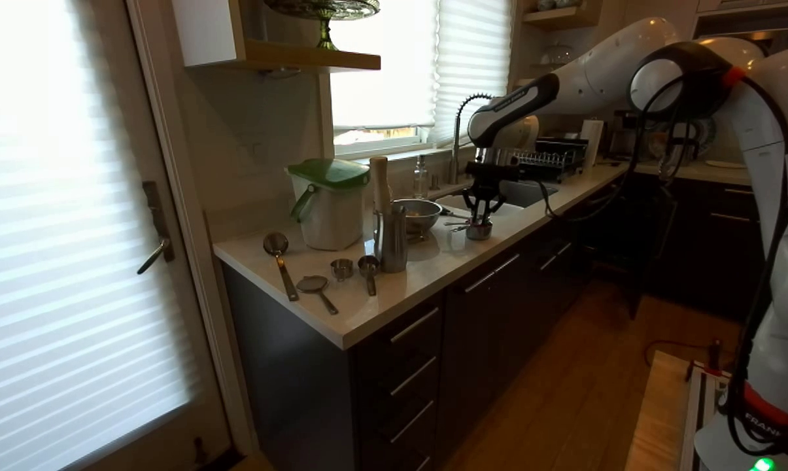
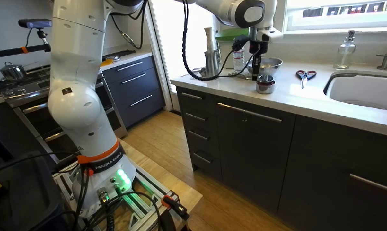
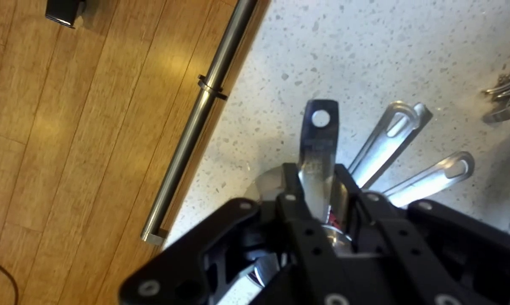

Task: Pick up the silver measuring spoon to the right of the silver cup and put it in the far right silver measuring cup on the kitchen counter

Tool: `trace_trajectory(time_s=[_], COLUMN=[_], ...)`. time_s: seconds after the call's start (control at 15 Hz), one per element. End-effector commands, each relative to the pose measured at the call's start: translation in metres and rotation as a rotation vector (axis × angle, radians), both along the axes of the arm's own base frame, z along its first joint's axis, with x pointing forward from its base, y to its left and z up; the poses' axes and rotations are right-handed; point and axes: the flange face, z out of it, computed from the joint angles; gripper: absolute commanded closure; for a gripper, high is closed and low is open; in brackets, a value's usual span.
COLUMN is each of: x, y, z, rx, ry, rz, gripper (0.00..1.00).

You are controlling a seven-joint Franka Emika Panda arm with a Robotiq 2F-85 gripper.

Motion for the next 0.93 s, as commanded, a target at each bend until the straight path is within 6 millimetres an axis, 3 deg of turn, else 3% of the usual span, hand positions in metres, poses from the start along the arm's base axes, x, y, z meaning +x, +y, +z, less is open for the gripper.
trace_trajectory(time_s=[0.0,0.2,0.47,0.53,0.87], x=[0.003,0.003,0.002,0.001,0.003], y=[-0.007,-0.010,-0.009,-0.007,0.003], z=[-0.001,-0.001,0.003,0.006,0.001], rx=[0.044,0.055,0.054,0.051,0.077], ry=[0.008,0.008,0.022,0.040,0.094], rz=[-0.028,-0.039,-0.037,-0.032,-0.110], gripper=[0.49,0.27,0.13,0.02,0.00])
